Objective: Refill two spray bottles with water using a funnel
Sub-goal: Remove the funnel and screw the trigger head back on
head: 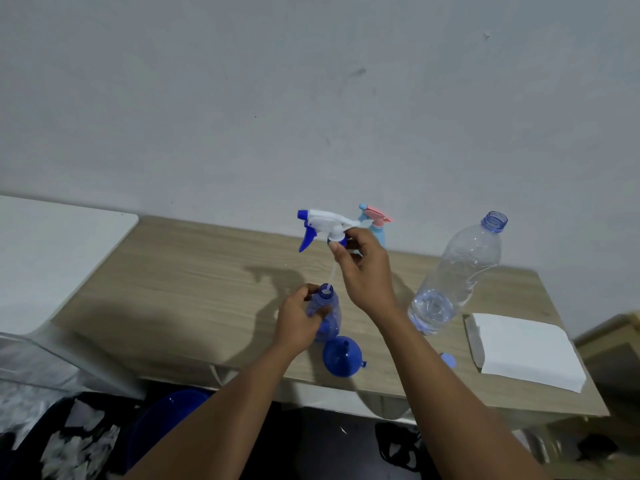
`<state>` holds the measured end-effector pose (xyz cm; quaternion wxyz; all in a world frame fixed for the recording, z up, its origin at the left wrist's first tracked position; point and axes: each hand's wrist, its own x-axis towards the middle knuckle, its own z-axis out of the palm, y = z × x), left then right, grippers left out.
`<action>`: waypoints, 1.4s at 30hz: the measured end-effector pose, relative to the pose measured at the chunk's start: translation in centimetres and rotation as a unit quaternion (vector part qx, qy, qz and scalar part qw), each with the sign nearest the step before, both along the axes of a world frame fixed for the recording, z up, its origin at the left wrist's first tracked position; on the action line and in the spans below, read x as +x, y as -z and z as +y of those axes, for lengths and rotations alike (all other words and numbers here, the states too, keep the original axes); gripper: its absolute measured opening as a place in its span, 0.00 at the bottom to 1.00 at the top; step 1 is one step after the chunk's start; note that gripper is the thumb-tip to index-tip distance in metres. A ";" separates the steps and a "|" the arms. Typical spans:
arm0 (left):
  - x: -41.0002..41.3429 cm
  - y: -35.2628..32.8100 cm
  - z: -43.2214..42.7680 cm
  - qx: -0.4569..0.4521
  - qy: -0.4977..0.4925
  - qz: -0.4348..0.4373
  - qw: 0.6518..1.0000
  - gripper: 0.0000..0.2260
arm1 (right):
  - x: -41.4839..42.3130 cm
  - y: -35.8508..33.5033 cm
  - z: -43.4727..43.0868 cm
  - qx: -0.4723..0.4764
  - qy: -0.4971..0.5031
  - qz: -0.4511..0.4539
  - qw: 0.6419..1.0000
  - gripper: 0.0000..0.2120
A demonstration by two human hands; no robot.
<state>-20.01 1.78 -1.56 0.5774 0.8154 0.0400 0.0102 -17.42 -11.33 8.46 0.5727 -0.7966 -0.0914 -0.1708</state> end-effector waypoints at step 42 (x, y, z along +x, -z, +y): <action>-0.1 2.3 -0.1 -0.008 -0.040 -0.030 0.999 0.11 | -3.6 8.7 0.3 0.143 0.049 0.173 0.973 0.13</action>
